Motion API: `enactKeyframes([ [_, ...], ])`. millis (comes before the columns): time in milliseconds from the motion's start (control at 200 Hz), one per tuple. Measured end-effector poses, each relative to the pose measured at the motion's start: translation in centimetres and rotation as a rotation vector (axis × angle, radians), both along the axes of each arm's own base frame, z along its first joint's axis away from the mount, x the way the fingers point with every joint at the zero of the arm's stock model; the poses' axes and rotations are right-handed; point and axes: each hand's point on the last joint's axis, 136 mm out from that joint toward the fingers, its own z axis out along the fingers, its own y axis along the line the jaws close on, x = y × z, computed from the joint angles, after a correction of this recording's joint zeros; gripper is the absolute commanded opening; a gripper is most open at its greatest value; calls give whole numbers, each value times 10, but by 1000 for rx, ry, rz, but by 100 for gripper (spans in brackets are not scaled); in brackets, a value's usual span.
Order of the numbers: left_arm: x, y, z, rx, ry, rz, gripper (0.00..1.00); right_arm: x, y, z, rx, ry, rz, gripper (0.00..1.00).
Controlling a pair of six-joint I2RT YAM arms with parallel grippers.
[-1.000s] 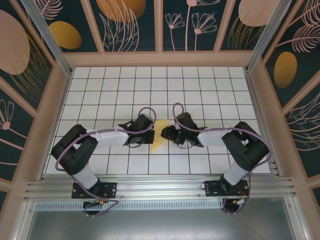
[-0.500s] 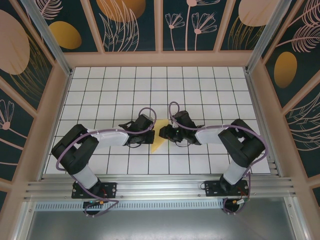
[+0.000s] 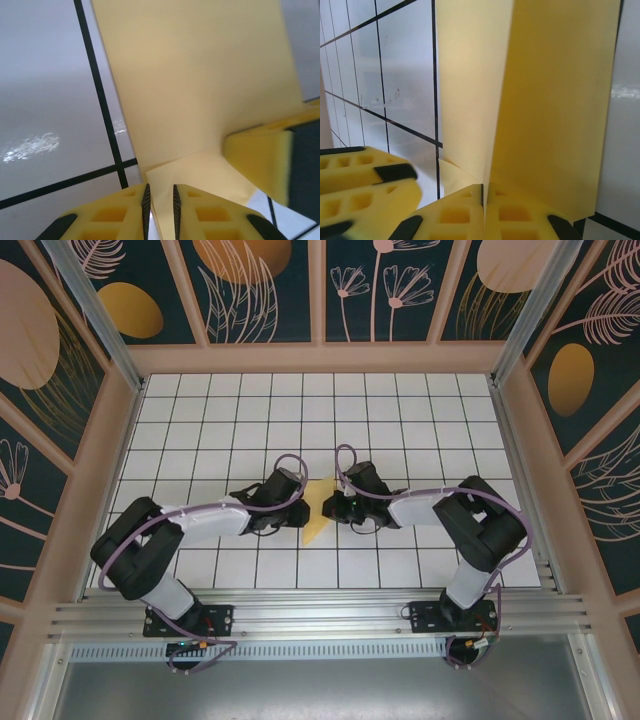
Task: Fold a paper plane with a square sheet of paper (pick it up from the middle)
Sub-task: Fourth fold the wing at the center of the table.
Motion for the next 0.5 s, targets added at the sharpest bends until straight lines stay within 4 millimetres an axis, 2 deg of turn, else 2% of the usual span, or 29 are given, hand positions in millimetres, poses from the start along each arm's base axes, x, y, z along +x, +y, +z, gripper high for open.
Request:
enactKeyframes([
  [175,-4,4,20,-59,-58,3,31,-1,3,0,9,12,-31,3],
  [375,-20,18,25,-109,-92,10,43,-8,-1,-2,9,48,-120,3],
  [500,-32,23,31,-167,-120,5,44,-10,-3,3,22,60,-190,3],
])
